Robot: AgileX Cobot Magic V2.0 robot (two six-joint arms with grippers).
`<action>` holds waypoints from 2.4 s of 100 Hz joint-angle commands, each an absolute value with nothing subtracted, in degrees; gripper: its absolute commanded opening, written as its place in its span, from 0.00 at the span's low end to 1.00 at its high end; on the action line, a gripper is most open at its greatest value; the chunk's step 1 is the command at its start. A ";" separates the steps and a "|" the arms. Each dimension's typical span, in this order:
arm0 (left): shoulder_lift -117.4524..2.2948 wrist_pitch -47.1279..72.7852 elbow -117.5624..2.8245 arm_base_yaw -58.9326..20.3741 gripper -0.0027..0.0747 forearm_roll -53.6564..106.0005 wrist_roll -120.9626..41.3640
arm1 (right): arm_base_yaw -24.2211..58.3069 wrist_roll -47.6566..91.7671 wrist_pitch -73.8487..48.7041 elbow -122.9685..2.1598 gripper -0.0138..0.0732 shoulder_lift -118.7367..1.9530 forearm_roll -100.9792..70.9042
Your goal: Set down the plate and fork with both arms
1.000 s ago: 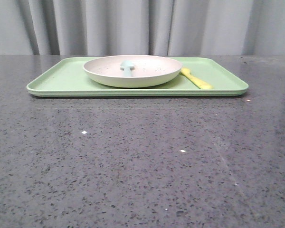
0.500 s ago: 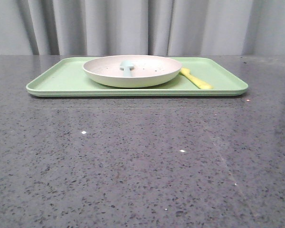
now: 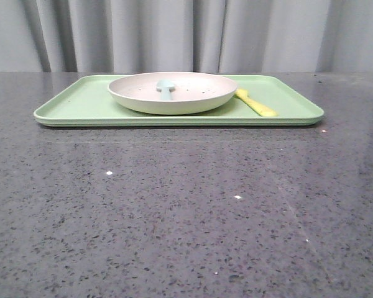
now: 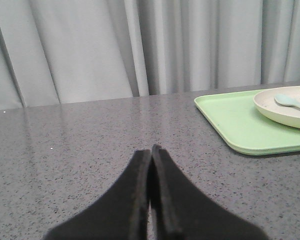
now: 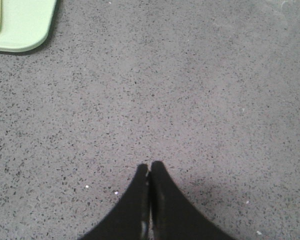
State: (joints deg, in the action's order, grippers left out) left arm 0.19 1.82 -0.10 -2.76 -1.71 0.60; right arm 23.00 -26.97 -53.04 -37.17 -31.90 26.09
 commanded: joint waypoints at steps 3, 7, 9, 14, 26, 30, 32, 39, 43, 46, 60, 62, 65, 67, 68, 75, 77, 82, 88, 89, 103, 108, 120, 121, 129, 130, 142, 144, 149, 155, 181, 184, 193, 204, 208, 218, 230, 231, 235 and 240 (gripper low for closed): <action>1.96 -3.24 0.76 -3.25 0.01 -1.61 1.26 | 22.64 -25.50 -49.34 -38.37 0.08 -31.37 28.98; 1.96 -3.24 0.76 -3.25 0.01 -1.61 1.26 | 22.64 -24.73 -48.04 -38.24 0.08 -30.77 28.98; 1.96 -3.24 0.76 -3.25 0.01 -1.61 1.26 | 22.64 -24.14 -47.24 -38.24 0.08 -30.30 28.92; 1.96 -3.24 0.76 -3.25 0.01 -1.61 1.26 | 22.64 -22.59 -45.05 -37.87 0.08 -29.07 28.54; 1.96 -3.24 0.76 -3.25 0.01 -1.61 1.26 | 21.84 -18.46 -37.08 -35.13 0.08 -24.87 25.89; 1.96 -3.15 0.76 -3.25 0.01 -1.61 1.26 | 20.78 -16.65 -34.04 -33.69 0.08 -23.18 24.17; 1.96 -3.15 0.76 -3.25 0.01 -1.61 1.26 | 20.11 -15.61 -32.59 -33.18 0.08 -22.37 23.19; 1.96 -3.15 0.76 -3.25 0.01 -1.61 1.26 | 17.28 -11.97 -27.84 -30.47 0.08 -19.62 19.78; 1.96 -3.15 0.76 -3.25 0.01 -1.61 1.26 | 15.74 -9.57 -25.29 -28.72 0.08 -18.25 17.59; 1.96 -3.15 0.76 -3.25 0.01 -1.61 1.26 | 14.22 -7.98 -23.70 -27.54 0.08 -16.95 16.01; 1.96 -3.15 0.76 -3.25 0.01 -1.61 1.26 | 9.12 -0.79 -16.19 -20.99 0.08 -11.82 6.37; 1.96 -3.15 0.76 -3.25 0.01 -1.61 1.26 | 8.58 0.00 -15.11 -19.92 0.08 -11.31 4.96; 1.96 -3.15 0.76 -3.25 0.01 -1.61 1.26 | 7.97 0.77 -13.57 -18.08 0.08 -10.04 3.31; 1.96 -3.15 0.76 -3.25 0.01 -1.61 1.26 | 7.57 1.21 -12.40 -17.35 0.08 -9.26 2.26; 1.96 -3.15 0.76 -3.25 0.01 -1.61 1.26 | 7.46 1.33 -12.02 -16.61 0.08 -9.00 1.93; 1.96 -3.15 0.76 -3.25 0.01 -1.61 1.26 | 6.63 1.95 -8.08 -12.98 0.08 -6.57 -0.33; 1.96 -3.15 0.76 -3.25 0.01 -1.61 1.26 | 6.53 1.95 -6.91 -11.96 0.08 -5.85 -0.64; 1.96 -3.15 0.76 -3.25 0.01 -1.61 1.26 | 6.29 1.95 -4.54 -9.71 0.08 -4.21 -0.89; 1.96 -3.15 0.76 -3.25 0.01 -1.61 1.26 | 6.00 1.95 -2.41 -7.46 0.08 -2.19 -0.99; 1.96 -3.15 0.76 -3.25 0.01 -1.61 1.26 | 5.93 1.95 -2.27 -7.01 0.08 -1.97 -1.00; 1.96 -3.15 0.76 -3.25 0.01 -1.61 1.26 | 4.86 1.95 -2.09 -3.91 0.08 2.06 -1.62; 1.96 -3.15 0.76 -3.25 0.01 -1.61 1.26 | 4.28 1.95 -2.01 -3.37 0.08 1.94 -1.90; 1.96 -3.12 0.76 -3.25 0.01 -1.61 1.26 | 3.58 1.95 -2.08 -2.31 0.08 1.94 -1.95; 1.96 -3.12 0.76 -3.25 0.01 -1.61 1.26 | 3.58 1.95 -2.08 -2.20 0.08 1.94 -1.95; 1.96 -3.12 0.76 -3.25 0.01 -1.61 1.26 | 3.58 1.95 -2.08 -1.40 0.08 1.94 -1.95; 1.96 -3.12 0.76 -3.25 0.01 -1.61 1.26 | 3.58 1.95 -2.08 -1.32 0.08 1.94 -1.95; 1.96 -3.12 0.76 -3.25 0.01 -1.61 1.26 | 3.58 1.95 -1.97 0.51 0.08 1.94 -1.95; 1.96 -3.12 0.76 -3.25 0.01 -1.61 1.26 | 3.58 1.95 -1.88 0.74 0.08 1.94 -1.95; 1.96 -3.12 0.76 -3.25 0.01 -1.61 1.26 | 3.58 1.95 -1.87 1.26 0.08 1.94 -1.95; 1.96 -3.12 0.76 -3.25 0.01 -1.61 1.26 | 3.58 1.95 -2.41 1.26 0.08 1.94 -1.95; 1.96 -3.03 0.76 -3.25 0.01 -1.61 1.26 | 3.58 1.95 -1.99 1.26 0.08 1.94 -1.95; 1.96 -3.03 0.76 -3.25 0.01 -1.61 1.26 | 3.58 1.95 -1.92 1.26 0.08 1.94 -1.95; 1.96 -3.03 0.76 -3.25 0.01 -1.61 1.26 | 3.58 1.95 -1.92 1.26 0.08 1.94 -1.95; 1.96 -3.03 0.76 -3.25 0.01 -1.61 1.26 | 3.58 1.95 -1.92 1.26 0.08 1.94 -1.95; 1.96 -3.03 0.76 -3.25 0.01 -1.61 1.26 | 3.58 1.95 -1.92 1.26 0.08 1.94 -1.95; 1.96 -3.03 0.76 -3.25 0.01 -1.61 1.26 | 3.58 1.95 -1.92 1.26 0.08 1.94 -1.95; 1.96 -3.03 0.76 -3.25 0.01 -1.61 1.26 | 3.58 1.95 -1.92 1.26 0.08 1.94 -1.95; 1.96 -3.03 0.76 -3.25 0.01 -1.61 1.26 | 3.58 1.95 -1.92 1.26 0.08 1.94 -1.95; 1.96 -3.03 0.76 -3.25 0.01 -1.61 1.26 | 3.58 1.95 -1.92 1.26 0.08 1.94 -1.95; 1.96 -3.03 0.76 -3.25 0.01 -1.61 1.26 | 3.58 1.95 -1.92 1.26 0.08 1.94 -1.95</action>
State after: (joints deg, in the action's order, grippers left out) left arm 0.19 1.82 -0.10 -2.76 -1.71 0.74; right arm 3.92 1.62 -7.06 1.57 0.60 -1.79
